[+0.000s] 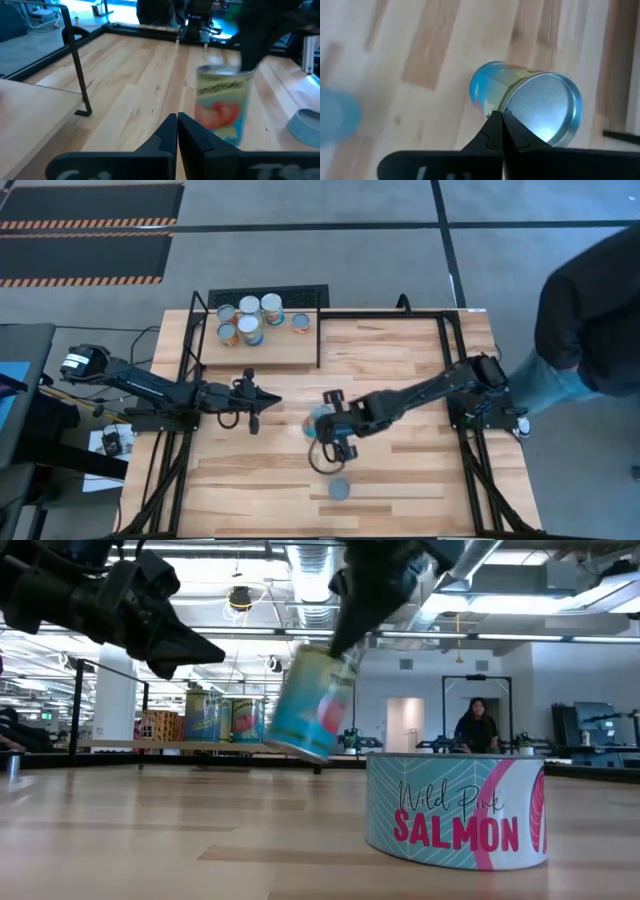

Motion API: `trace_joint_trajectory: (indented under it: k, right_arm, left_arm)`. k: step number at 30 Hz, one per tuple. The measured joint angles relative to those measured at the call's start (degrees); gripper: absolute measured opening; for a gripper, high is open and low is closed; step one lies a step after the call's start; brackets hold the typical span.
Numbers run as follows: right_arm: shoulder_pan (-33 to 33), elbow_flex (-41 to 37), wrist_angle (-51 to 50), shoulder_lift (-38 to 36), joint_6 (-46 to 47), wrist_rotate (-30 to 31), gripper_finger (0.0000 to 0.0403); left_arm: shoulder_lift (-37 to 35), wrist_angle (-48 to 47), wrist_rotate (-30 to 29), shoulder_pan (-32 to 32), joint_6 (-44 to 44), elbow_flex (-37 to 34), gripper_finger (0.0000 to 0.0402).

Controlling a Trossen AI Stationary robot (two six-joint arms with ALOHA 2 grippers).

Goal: Pick and place cans onto a shelf
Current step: Put the large canned tomatoes on the shelf aligned with the other large canned tomatoes

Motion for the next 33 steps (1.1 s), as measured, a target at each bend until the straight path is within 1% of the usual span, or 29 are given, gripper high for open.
trace_joint_trajectory:
  k: [2,5,8,10,12,14,17,20,25,28,31,33]
  right_arm:
    - [-1.41,-0.1,-0.4,0.05,-2.08,-0.56,0.0004]
    - [-3.35,0.15,3.58,1.66,-4.62,-1.86,0.0005]
    - [-4.54,-0.04,1.93,2.59,-7.15,-1.97,0.0005]
    - [-5.1,0.34,4.19,3.85,-8.38,-2.5,0.0005]
    - [-5.35,0.32,2.33,4.1,-8.77,-2.85,0.0005]
    - [-5.33,0.36,4.33,4.72,-9.37,-3.3,0.0005]
    - [-5.22,0.34,3.94,4.59,-9.14,-3.21,0.0008]
    - [-4.93,0.34,5.84,4.68,-9.05,-3.35,0.0025]
    - [-4.16,0.34,7.11,4.66,-8.87,-3.25,0.0078]
    - [-3.09,1.26,4.17,3.76,-8.6,-1.99,0.0103]
    - [-1.4,4.23,-0.23,1.98,-6.6,1.25,0.0107]
    - [-0.08,4.49,-2.72,0.11,-6.42,2.74,0.0097]
  left_arm:
    - [-1.09,0.11,0.0,-0.01,-0.01,-0.68,0.0]
    - [-2.5,-0.24,0.01,-0.02,0.02,-1.52,0.0]
    - [-2.0,-0.58,-0.22,-0.02,-0.02,-1.49,0.0]
    - [-1.93,-0.37,0.14,-0.04,-0.04,-1.49,0.0]
    - [-0.85,0.1,-0.07,-0.04,-0.12,-1.44,0.0]
    - [-0.73,-0.56,0.1,-0.04,-0.64,-1.53,0.0]
    - [0.48,0.47,0.41,-0.05,-1.12,-1.36,0.0]
    - [0.56,0.19,0.31,-0.35,-1.61,-1.5,0.0]
    - [1.44,0.15,0.5,-0.39,-1.9,-1.45,0.0]
    - [1.89,-0.36,0.47,-0.39,-2.36,-1.48,0.0]
    - [2.44,-0.31,0.66,-0.39,-2.89,-1.41,0.0]
    - [2.69,-0.14,1.24,-0.39,-2.95,-1.42,0.0]
